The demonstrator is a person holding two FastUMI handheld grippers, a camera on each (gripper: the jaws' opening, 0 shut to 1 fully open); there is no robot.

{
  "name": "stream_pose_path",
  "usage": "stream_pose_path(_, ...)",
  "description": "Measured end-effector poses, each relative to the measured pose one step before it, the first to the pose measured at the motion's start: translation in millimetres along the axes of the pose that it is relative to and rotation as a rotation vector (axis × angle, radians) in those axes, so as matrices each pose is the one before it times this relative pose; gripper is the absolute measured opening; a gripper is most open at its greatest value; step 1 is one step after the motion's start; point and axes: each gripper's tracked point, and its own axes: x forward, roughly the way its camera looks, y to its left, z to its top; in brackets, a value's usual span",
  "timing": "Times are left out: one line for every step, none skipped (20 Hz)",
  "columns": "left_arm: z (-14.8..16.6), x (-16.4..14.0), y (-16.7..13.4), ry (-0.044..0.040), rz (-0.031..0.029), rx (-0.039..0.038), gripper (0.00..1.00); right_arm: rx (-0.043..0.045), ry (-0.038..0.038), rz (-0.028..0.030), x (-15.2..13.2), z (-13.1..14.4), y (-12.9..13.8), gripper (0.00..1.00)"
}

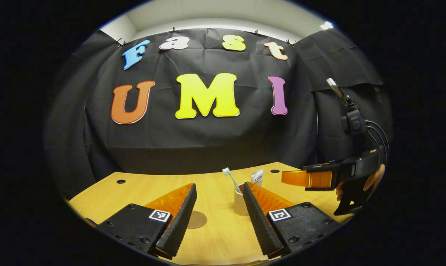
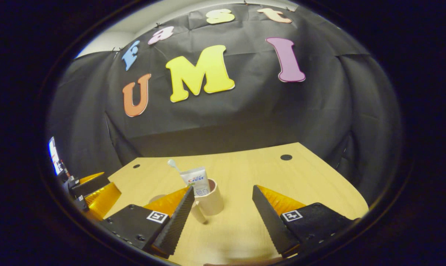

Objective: Put the toothbrush and toothpaste on the desktop into the cup, then pick up the cup and place it on the coaster on the desktop.

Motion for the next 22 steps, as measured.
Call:
stream_pose_path(-0.45,-10.5,6.72,-0.00295,0.00957,-0.00191,0.83,0.00349,0.03785,0.011,0.13,-1.56,8.73,0.95)
stream_pose_path(-0.04,-10.68,8.71,-0.00917,0.01709,-0.00212,0.84,0.00451,0.03451,0.01741,1.38,-0.16,12.54,0.95)
stream_pose_path(-1.83,-8.67,8.4,-0.00189,0.01387,-0.00591,0.83,-0.01212,0.03041,-0.00375,2.33,0.37,8.58,0.94)
stream_pose_path(-4.36,-8.09,5.9,0.00528,0.00521,-0.00953,0.83,-0.02822,0.0255,-0.01316,5.23,-0.31,4.54,0.93)
stream_pose_path(-3.07,-6.08,5.25,0.00002,0.00837,-0.01432,0.85,-0.03747,0.02848,-0.03199,6.33,-2.4,1.24,0.93)
stream_pose_path(-1.63,-7.79,6.04,0.00159,0.008,-0.01127,0.85,-0.05007,0.0272,-0.03436,7.39,-2.25,1.2,0.89)
stream_pose_path(-3.8,-6.21,6.15,0.00513,0.00788,-0.00698,0.85,-0.05224,0.02633,-0.04357,8.95,-2.98,-1.79,0.88)
stream_pose_path(-5.22,-6.94,7.35,0.00829,0.01097,-0.00379,0.85,-0.04477,0.03127,-0.04424,9.35,-5.29,-3.73,0.94)
stream_pose_path(-5.0,-6.17,5.81,0.0073,0.00613,-0.00141,0.85,-0.03078,0.03422,-0.02969,8.33,-6.36,0.06,0.9)
stream_pose_path(-3.55,-4.72,5.69,0.00177,0.00351,-0.001,0.85,-0.01737,0.03131,-0.01139,6.53,-4.63,3.55,0.97)
stream_pose_path(-3.0,-3.2,5.49,0.0004,0.0027,-0.00076,0.85,0.00167,0.03376,0.00824,4.01,-2.78,5.12,0.93)
stream_pose_path(-3.42,-2.1,4.19,0.00133,0.00111,0.0001,0.85,0.02552,0.00831,0.02032,2.47,3.2,5.98,0.92)
stream_pose_path(-3.68,-1.42,6.74,0.00467,0.00679,-0.00294,0.85,0.02875,0.00917,-0.00085,4.54,0.86,2.75,0.88)
stream_pose_path(-2.63,-0.27,6.26,0.00788,0.00915,-0.00623,0.85,0.00352,0.01151,-0.01076,4.06,1.98,-0.22,0.86)
stream_pose_path(-3.16,0.21,6.1,0.00532,0.00762,-0.00987,0.85,-0.01946,0.028,-0.01363,7.42,-3.02,-0.67,0.88)
stream_pose_path(-1.83,-0.6,5.93,0.00343,0.00586,-0.01063,0.85,-0.01091,0.03342,-0.00509,2.66,-4.32,1.35,0.89)
stream_pose_path(-0.89,-0.09,4.3,0.00073,0.00494,-0.011,0.85,0.00222,0.03863,0.00664,4.2,-6.18,4.07,0.9)
stream_pose_path(-0.2,-0.81,4.17,-0.00189,0.00473,-0.01103,0.85,0.01171,0.03603,0.01197,0.96,-5.15,3.01,0.9)
stream_pose_path(-1.15,0.07,4.03,-0.00218,0.00349,-0.01209,0.85,0.01539,0.02808,0.01135,2.81,-2.07,3.09,0.9)
stream_pose_path(-2.39,0.13,3.79,0.00308,0.00179,-0.00964,0.85,0.01353,0.02453,0.00391,4.86,-1.49,2.13,0.89)
stream_pose_path(-3.07,-0.38,4.19,0.00949,0.0064,-0.00689,0.85,0.01532,0.02218,0.00535,2.84,1.41,2.4,0.91)
stream_pose_path(-2.67,0.45,1.93,0.00646,0.00184,-0.00629,0.85,0.02262,0.0167,0.01035,2.23,3.49,2.79,0.84)
